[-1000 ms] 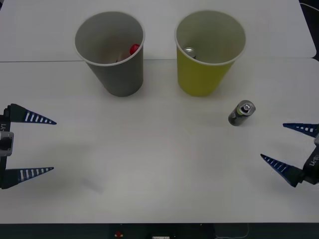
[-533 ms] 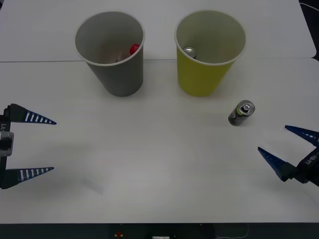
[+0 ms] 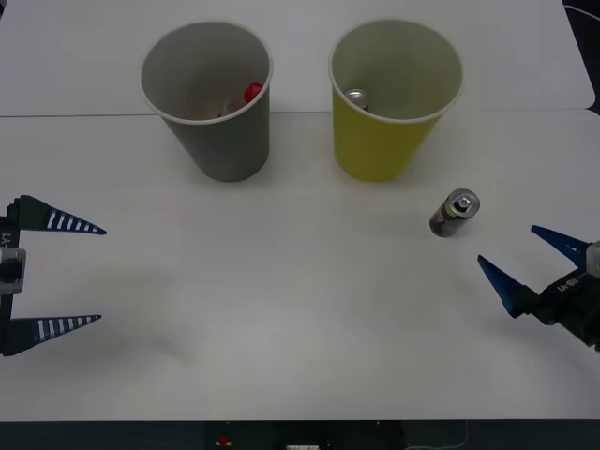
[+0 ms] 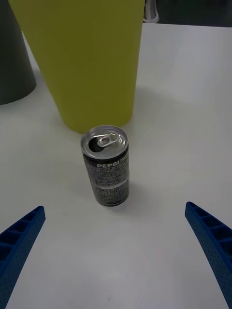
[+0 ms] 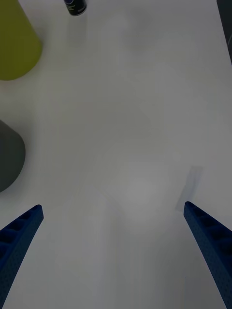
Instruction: Put the can into the green bin and the plastic bottle into the gray bin
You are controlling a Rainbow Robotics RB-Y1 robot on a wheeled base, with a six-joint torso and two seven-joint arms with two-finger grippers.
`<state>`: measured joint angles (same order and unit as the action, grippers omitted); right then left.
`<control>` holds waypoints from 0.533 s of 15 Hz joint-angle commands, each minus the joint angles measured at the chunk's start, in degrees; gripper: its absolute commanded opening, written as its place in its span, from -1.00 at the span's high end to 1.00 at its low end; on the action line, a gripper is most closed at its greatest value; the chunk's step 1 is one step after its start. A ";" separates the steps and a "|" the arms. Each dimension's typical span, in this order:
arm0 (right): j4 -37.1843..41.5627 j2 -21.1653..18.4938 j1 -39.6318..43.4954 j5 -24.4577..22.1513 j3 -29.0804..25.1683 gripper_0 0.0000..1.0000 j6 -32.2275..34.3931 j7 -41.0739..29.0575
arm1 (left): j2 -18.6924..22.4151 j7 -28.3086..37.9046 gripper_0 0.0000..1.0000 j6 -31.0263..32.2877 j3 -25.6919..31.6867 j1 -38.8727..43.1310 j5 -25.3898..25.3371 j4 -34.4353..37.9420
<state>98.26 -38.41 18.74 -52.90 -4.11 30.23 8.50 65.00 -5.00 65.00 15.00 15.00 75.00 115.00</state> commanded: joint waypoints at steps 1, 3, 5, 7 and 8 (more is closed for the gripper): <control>-3.95 2.46 -3.44 -0.10 0.15 -1.00 1.59 1.43 | 0.00 0.00 -1.00 0.00 0.00 0.00 0.00 0.00; -7.03 4.31 -5.91 -0.36 0.15 -1.00 2.91 2.40 | 0.00 0.00 -1.00 0.00 0.00 0.00 0.00 0.00; -10.80 6.07 -8.81 -0.45 0.15 -1.00 4.93 3.45 | 0.00 0.00 -1.00 0.00 0.00 0.00 0.00 0.00; -13.97 7.74 -10.92 -0.45 0.15 -1.00 6.33 4.50 | 0.00 0.00 -1.00 0.00 0.00 0.00 0.00 0.00; -14.76 8.35 -11.53 -0.62 0.15 -1.00 6.42 4.94 | 0.00 0.00 -1.00 0.00 0.00 0.00 0.00 0.00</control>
<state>84.16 -30.54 7.72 -53.38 -3.95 36.51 13.11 65.00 -5.00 65.00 15.00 15.00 75.00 115.00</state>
